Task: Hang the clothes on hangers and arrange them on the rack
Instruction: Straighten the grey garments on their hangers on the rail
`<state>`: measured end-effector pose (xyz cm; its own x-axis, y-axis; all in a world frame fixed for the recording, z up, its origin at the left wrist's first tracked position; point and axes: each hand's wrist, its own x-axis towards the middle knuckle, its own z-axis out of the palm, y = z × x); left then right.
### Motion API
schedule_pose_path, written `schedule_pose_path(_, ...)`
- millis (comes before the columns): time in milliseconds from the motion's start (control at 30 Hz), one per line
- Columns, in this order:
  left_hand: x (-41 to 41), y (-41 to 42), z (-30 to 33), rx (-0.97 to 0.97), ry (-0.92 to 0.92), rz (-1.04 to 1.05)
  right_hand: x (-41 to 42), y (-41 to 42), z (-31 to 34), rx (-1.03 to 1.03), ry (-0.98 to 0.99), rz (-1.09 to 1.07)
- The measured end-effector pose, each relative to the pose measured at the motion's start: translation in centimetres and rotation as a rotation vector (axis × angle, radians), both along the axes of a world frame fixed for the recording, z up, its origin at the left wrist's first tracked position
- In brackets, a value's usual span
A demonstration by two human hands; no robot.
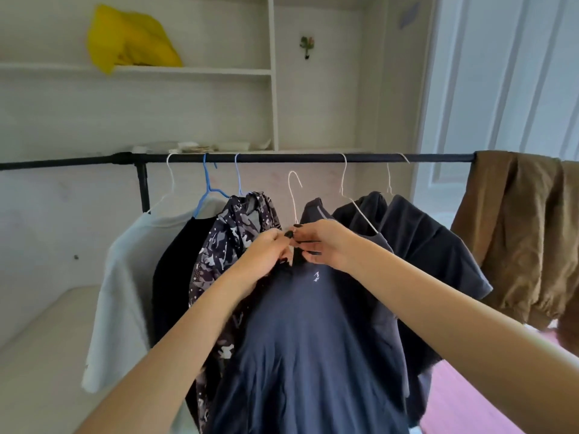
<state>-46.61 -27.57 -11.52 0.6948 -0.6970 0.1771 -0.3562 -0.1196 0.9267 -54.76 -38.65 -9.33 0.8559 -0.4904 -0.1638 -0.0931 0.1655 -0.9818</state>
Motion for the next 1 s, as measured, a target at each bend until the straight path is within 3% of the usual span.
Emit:
schedule_pose_path(300,6.0,-6.8,4.5,-0.114,0.016,0.206,3.5,-4.4,2.2,-0.243,-0.050,0.055)
schedule_pose_path(433,7.8,-9.4,6.8,-0.119,0.020,0.264,3.5,-8.3,2.7,-0.341,-0.022,-0.072)
schedule_pose_path(667,11.1,-12.8,6.2,0.007,-0.085,0.456,4.1,-17.0,0.9,-0.999,0.141,-0.350)
schedule_pose_path(767,11.7,-13.8,5.3,0.102,-0.122,0.494,4.0,-19.2,0.5,-0.989,0.210,-0.310)
schedule_pose_path(900,11.6,-14.4,4.2,0.152,-0.117,0.512,4.6,-20.0,0.2,-0.795,0.314,-0.079)
schedule_pose_path(1000,11.7,-14.2,3.2,0.160,-0.080,0.486,5.6,-19.3,-0.1,-0.646,0.311,-0.024)
